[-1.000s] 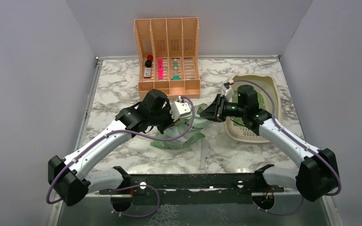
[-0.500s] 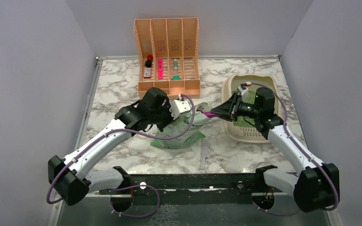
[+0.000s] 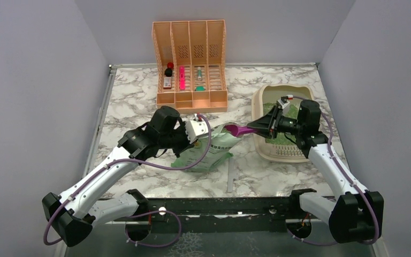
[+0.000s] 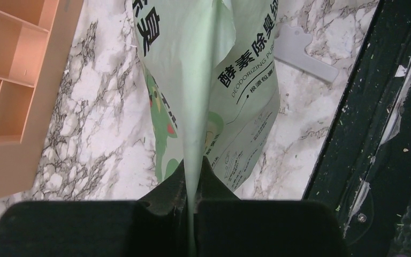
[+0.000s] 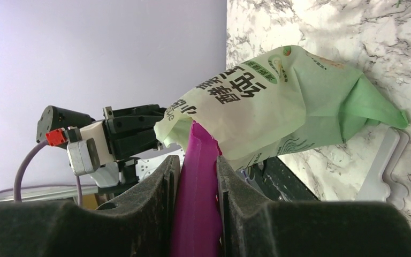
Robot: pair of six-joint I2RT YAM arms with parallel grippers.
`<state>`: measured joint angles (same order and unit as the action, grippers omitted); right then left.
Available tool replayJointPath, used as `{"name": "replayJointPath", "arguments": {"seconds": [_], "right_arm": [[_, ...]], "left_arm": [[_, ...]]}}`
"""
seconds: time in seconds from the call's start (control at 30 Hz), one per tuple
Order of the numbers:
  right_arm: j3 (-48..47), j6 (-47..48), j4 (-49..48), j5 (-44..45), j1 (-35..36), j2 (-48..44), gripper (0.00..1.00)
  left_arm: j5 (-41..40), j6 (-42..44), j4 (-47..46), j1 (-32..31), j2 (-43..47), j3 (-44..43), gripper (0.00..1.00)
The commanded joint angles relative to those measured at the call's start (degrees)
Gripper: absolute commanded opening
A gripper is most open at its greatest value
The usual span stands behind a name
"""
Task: Fill the litter box with clean litter
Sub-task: 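Scoop the cat litter from the cat litter bag.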
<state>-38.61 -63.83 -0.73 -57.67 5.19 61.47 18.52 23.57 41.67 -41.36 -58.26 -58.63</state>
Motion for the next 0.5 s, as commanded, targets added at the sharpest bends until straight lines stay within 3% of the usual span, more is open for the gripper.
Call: {"name": "replayJointPath", "arguments": {"seconds": [0.0,0.2,0.47], "right_arm": [[-1.63,-0.1,0.64,-2.99,-2.16,-1.15,0.01],[-1.91,-0.04,0.64,-4.86,-3.06,-1.13,0.01],[-4.2,5.07,8.09,-5.94,-3.08,-0.53,0.01]], "left_arm": [[6.8,-0.98,-6.42,-0.22,2.21,-0.78,0.0],[5.65,-1.61,-6.47,-0.24,2.14,-0.69,0.0],[3.81,-2.81,-8.34,-0.22,1.19,-4.37,0.0]]}}
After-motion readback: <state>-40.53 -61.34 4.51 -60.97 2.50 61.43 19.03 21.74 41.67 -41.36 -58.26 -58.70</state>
